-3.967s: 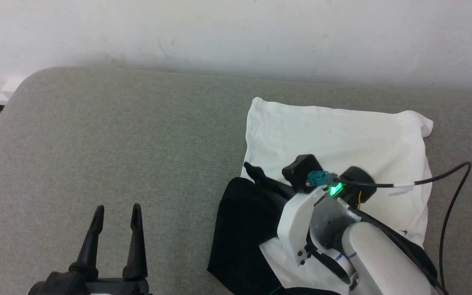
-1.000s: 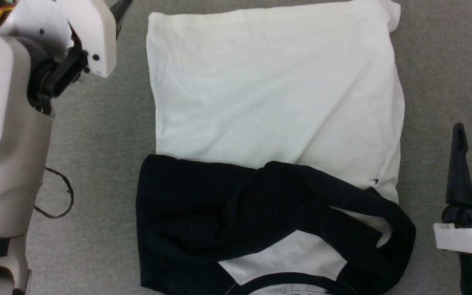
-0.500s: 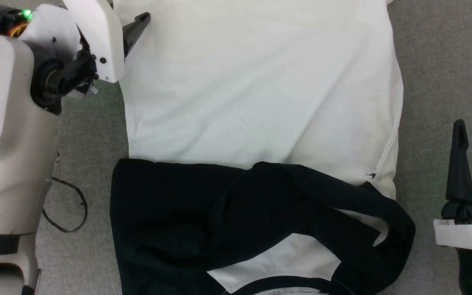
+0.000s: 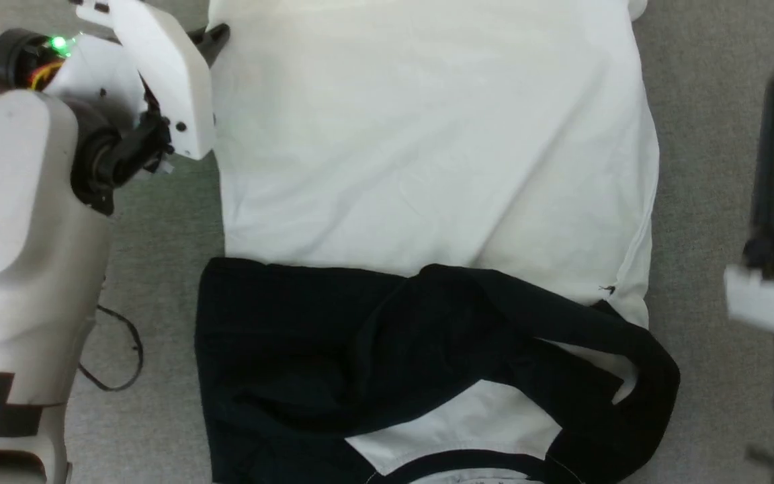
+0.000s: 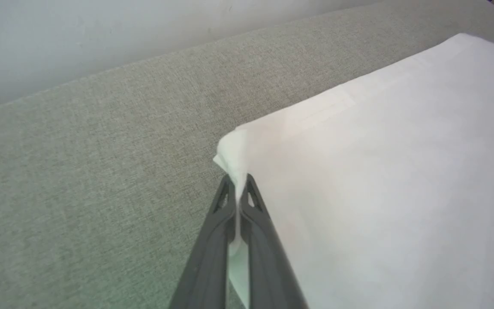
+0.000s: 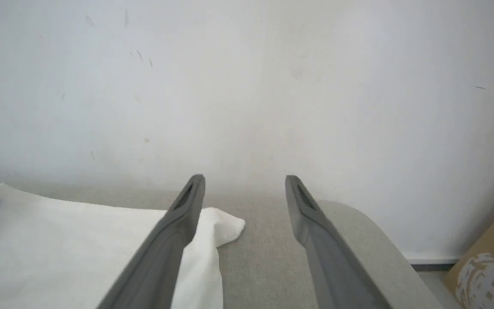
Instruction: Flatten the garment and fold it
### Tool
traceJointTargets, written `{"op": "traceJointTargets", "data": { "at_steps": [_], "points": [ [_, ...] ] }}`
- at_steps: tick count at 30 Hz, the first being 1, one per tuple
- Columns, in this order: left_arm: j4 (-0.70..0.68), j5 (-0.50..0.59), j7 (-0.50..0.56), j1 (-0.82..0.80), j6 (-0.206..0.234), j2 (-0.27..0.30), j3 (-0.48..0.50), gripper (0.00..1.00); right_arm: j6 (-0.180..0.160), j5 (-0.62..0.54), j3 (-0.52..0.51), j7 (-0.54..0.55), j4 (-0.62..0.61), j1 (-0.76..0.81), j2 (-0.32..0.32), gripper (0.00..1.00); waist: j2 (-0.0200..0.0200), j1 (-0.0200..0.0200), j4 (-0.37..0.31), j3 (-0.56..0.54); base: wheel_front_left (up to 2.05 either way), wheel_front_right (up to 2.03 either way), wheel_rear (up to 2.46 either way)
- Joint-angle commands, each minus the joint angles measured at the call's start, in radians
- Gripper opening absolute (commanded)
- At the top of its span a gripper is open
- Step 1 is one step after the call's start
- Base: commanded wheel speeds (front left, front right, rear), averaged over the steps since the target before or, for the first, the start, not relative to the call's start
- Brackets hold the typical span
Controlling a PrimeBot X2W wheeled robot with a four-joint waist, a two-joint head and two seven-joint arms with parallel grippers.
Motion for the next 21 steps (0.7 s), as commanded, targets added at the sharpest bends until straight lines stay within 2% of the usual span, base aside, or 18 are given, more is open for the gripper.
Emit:
{"op": "traceJointTargets", "data": {
  "at_steps": [1,4,8,10,11,12,14,17,21],
  "points": [
    [0.001,0.001,-0.018,0.017,-0.005,-0.003,-0.004,0.00,-0.001,0.011,0.016,0.040,-0.031,-0.080,-0.017,1.00,0.0000,0.0000,0.030,-0.031,0.00,0.00,0.00],
    [-0.003,-0.009,-0.045,0.027,-0.007,-0.012,-0.008,0.00,-0.001,0.076,0.032,0.170,-0.032,-0.248,-0.062,1.00,0.0000,0.0000,0.051,-0.046,0.00,0.00,0.00],
    [-0.012,-0.028,-0.064,0.029,-0.009,-0.030,-0.013,0.00,-0.001,0.131,0.027,0.363,0.100,-0.460,-0.132,1.00,0.0000,0.0000,0.079,-0.043,0.00,0.00,0.00],
    [-0.017,-0.034,-0.068,0.027,-0.010,-0.038,-0.017,0.00,-0.001,0.157,0.003,0.451,0.186,-0.540,-0.124,1.00,0.0000,0.0000,0.093,-0.034,0.00,0.00,0.00],
    [-0.017,-0.034,-0.068,0.027,-0.010,-0.038,-0.017,0.00,-0.001,0.157,0.003,0.451,0.186,-0.540,-0.124,1.00,0.0000,0.0000,0.093,-0.034,0.00,0.00,0.00],
    [-0.021,-0.039,-0.073,0.024,-0.010,-0.046,-0.023,0.00,-0.001,0.162,-0.010,0.550,0.274,-0.599,-0.120,1.00,0.0000,0.0000,0.106,-0.024,0.00,0.00,0.00],
    [-0.022,-0.042,-0.074,0.022,-0.011,-0.050,-0.025,0.00,-0.001,0.165,-0.037,0.593,0.317,-0.626,-0.098,1.00,0.0000,0.0000,0.112,-0.018,0.00,0.00,0.00],
    [-0.024,-0.048,-0.080,0.018,-0.011,-0.060,-0.031,0.00,-0.001,0.113,-0.075,0.743,0.438,-0.673,-0.076,1.00,0.0000,0.0000,0.126,-0.003,0.00,0.00,0.00],
    [-0.025,-0.053,-0.086,0.006,-0.012,-0.074,-0.043,0.00,-0.001,0.016,-0.152,0.841,0.536,-0.710,-0.045,1.00,0.0000,0.0000,0.146,0.019,0.00,0.00,0.00]
  ]
}}
